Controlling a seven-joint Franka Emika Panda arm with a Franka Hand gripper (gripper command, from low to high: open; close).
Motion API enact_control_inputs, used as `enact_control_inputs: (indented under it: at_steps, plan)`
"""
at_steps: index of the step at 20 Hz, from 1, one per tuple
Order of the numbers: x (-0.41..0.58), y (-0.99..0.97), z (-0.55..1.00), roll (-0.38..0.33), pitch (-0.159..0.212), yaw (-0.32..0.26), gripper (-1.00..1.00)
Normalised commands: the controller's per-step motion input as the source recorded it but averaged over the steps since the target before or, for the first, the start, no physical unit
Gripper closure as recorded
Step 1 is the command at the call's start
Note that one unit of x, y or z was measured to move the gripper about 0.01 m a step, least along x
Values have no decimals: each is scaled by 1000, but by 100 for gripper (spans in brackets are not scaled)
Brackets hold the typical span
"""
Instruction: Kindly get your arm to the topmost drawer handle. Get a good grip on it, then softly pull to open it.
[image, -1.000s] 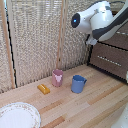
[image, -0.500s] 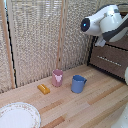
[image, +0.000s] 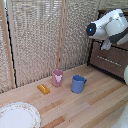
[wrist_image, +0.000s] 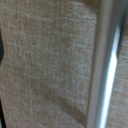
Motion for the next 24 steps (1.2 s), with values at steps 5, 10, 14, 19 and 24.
enact_control_inputs:
  at_steps: [5, 10, 14, 19, 24]
  plan:
    - [-310, -441, 44, 103, -16, 70, 100]
    - [-47, -57, 7, 22, -2, 0, 100]
    - [0, 153, -47, 36, 0, 0, 100]
    - [35, 535, -175, 92, 0, 17, 100]
    - [317, 863, -357, 91, 0, 20, 100]
